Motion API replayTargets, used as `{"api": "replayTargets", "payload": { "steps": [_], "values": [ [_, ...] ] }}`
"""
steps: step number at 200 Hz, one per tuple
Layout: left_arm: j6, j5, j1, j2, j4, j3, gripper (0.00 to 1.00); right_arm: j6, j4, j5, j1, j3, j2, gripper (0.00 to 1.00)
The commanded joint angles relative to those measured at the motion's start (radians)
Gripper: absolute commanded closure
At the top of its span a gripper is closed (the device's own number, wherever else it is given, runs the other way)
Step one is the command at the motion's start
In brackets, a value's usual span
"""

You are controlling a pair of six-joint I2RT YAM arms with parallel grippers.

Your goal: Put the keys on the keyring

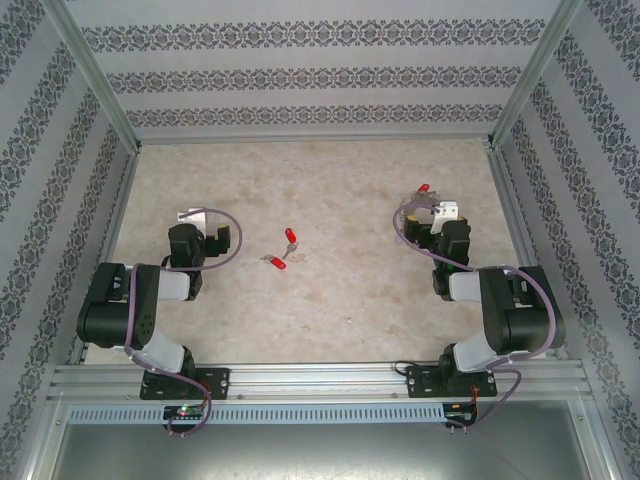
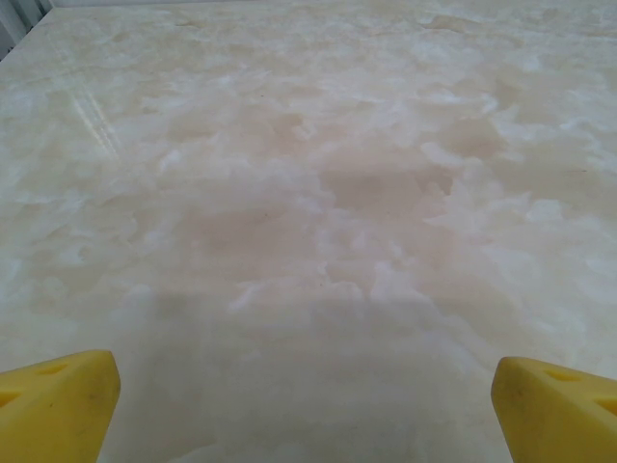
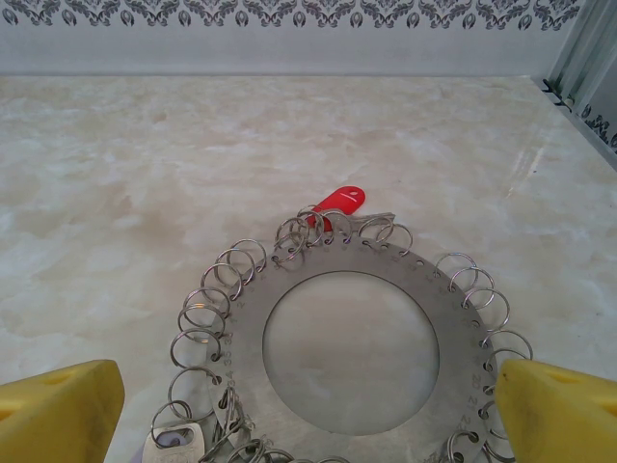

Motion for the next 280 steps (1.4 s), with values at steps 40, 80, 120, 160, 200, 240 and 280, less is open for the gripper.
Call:
{"api": "replayTargets", "payload": {
  "steps": [40,80,120,160,200,240,280],
  "values": [
    [0.000,0.009,-0.009,-0.002,0.040,0.010,0.01,0.001,0.014,-0.007,-0.005,0.010,-0.006,0.02],
    [-0.001,0.009,-0.009,-0.001,0.037,0.011,0.01,-0.001,0.014,-0.007,-0.004,0.011,-0.006,0.02],
    [0.025,-0.062,-0.050,-0.077,-0.076,0.041,0.00,0.006,0.005,0.012,-0.002,0.007,-0.055,0.02],
    [-0.142,-0.176,-0.141,-0.345,-0.569,0.205,0.00,0.139,-0.413,0.119,-0.001,0.120,-0.357,0.02],
    [-0.244,-0.087,-0.149,-0.449,-0.967,0.474,0.01,0.338,-0.966,0.097,-0.107,0.421,-0.321,0.02],
    [-0.165,-0.011,-0.147,-0.477,-1.029,0.570,0.01,0.402,-1.349,0.086,-0.169,0.708,-0.071,0.14],
    [-0.189,0.071,-0.148,-0.364,-0.994,0.572,0.01,0.389,-1.516,0.050,-0.173,0.895,0.177,0.26]
  ]
}}
